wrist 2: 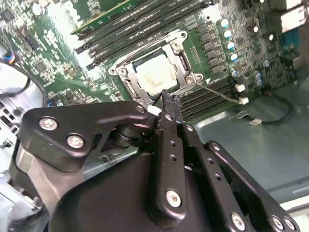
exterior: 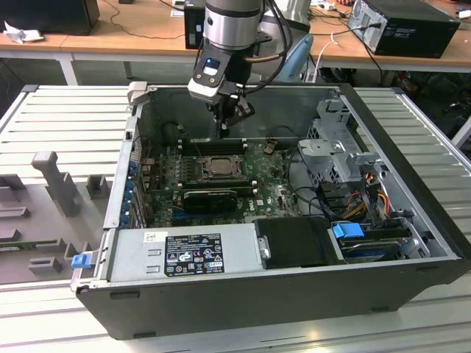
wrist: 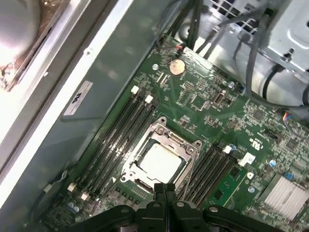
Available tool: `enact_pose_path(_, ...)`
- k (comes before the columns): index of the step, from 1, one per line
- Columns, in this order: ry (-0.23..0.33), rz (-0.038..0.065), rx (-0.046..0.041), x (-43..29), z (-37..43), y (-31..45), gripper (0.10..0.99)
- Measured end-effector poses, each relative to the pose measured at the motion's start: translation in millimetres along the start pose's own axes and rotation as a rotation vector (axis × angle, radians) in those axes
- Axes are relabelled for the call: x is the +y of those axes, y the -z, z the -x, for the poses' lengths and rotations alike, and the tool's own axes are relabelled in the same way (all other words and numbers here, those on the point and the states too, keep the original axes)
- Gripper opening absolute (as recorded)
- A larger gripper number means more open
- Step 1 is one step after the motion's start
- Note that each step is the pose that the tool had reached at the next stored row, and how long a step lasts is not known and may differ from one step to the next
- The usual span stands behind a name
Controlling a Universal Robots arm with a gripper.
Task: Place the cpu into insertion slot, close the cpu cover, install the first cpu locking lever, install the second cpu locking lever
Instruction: 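Install the first cpu locking lever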
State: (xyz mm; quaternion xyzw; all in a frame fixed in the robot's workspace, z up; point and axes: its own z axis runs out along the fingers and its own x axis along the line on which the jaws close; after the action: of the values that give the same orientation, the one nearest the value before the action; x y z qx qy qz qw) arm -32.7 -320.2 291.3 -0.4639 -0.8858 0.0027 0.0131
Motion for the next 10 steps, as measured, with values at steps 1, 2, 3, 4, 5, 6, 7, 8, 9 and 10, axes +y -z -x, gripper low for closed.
enact_pose_path(1,0.031,-0.001,-0.0005,0.0,0.0,-0.3,0.106)
enact_pose_path(2,0.067,-0.001,-0.0011,0.0,0.0,-0.8,0.106)
enact_pose_path(3,0.087,-0.002,-0.0015,0.0,0.0,-1.1,0.106)
enact_pose_path(4,0.105,-0.002,-0.0018,0.0,0.0,-1.4,0.106)
enact_pose_path(5,0.131,-0.003,-0.0022,0.0,0.0,-1.9,0.106)
enact_pose_path(6,0.159,-0.003,-0.0027,0.0,0.1,-2.6,0.106)
enact_pose_path(7,0.177,-0.004,-0.003,0.1,0.1,-3.0,0.106)
enact_pose_path(8,0.201,-0.004,-0.0034,0.1,0.1,-3.7,0.106)
enact_pose_path(9,0.22,-0.005,-0.0038,0.1,0.1,-4.2,0.106)
enact_pose_path(10,0.25,-0.005,-0.0042,0.1,0.1,-5.0,0.106)
